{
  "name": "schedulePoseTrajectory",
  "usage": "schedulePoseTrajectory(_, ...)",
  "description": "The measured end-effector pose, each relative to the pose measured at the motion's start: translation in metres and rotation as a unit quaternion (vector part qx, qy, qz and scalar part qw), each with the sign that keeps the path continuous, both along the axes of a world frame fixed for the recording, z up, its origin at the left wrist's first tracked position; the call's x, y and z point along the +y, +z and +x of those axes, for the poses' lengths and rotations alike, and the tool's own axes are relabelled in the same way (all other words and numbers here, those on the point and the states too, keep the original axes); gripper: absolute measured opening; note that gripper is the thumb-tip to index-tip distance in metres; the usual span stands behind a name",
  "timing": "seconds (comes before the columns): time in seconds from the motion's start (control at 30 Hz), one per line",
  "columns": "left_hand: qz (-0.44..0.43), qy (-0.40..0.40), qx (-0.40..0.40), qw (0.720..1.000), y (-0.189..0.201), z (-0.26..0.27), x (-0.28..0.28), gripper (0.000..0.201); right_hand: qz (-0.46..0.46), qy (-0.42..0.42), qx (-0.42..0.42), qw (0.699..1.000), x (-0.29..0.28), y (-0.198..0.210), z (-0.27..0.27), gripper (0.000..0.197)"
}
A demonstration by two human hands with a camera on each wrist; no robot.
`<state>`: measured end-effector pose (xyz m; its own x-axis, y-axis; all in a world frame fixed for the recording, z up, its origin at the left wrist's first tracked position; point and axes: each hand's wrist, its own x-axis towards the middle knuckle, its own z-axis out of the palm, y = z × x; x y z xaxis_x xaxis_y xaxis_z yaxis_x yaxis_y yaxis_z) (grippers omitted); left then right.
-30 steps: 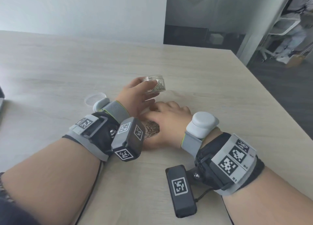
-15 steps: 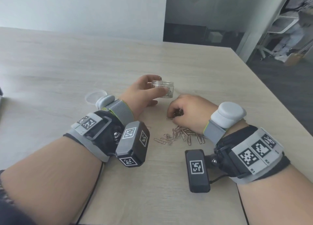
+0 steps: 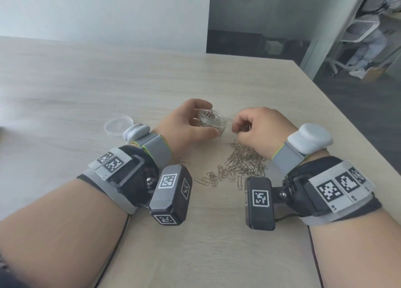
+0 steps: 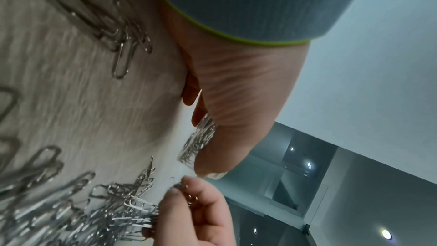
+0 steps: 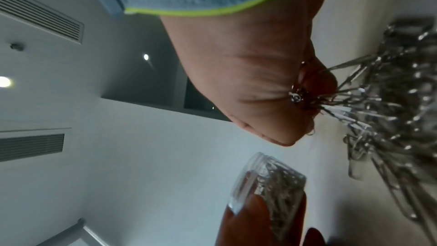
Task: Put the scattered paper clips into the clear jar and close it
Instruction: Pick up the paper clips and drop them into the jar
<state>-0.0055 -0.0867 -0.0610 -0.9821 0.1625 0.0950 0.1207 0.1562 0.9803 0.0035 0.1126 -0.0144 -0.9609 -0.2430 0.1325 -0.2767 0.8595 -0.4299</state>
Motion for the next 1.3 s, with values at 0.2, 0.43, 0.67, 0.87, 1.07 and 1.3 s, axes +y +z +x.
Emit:
schedulePoseTrajectory(0.2, -0.084, -0.044, 0.032, 0.995, -0.002, 0.001, 0.003, 0.057, -0.169, -0.01, 0.045, 0.985, -0.001, 0.001, 0.001, 0.018)
schedulePoseTrajectory(0.43, -0.089, -0.095, 0.024, 0.991, 0.0, 0.009, 0.006, 0.074, -0.256, 0.047, 0.063, 0.963, -0.017, -0.001, 0.009, 0.015)
schedulePoseTrajectory(0.67, -0.096, -0.09, 0.019, 0.991, -0.003, 0.007, 0.005, 0.059, -0.178, 0.104, 0.065, 0.976, -0.018, -0.008, 0.009, 0.018)
schedulePoseTrajectory(0.87, -0.087, -0.099, 0.016, 0.991, 0.001, 0.007, 0.005, 0.056, -0.173, 0.092, 0.049, 0.979, -0.014, -0.003, 0.011, 0.011)
schedulePoseTrajectory(1.07, -0.073, -0.069, 0.013, 0.995, -0.001, 0.005, 0.004, 0.065, -0.205, 0.039, 0.074, 0.975, 0.002, 0.008, 0.012, 0.009)
schedulePoseTrajectory(1.3, -0.084, -0.033, 0.008, 0.996, -0.002, 0.0, 0.003, 0.056, 0.064, -0.032, -0.156, 0.985, 0.046, 0.009, 0.008, 0.059)
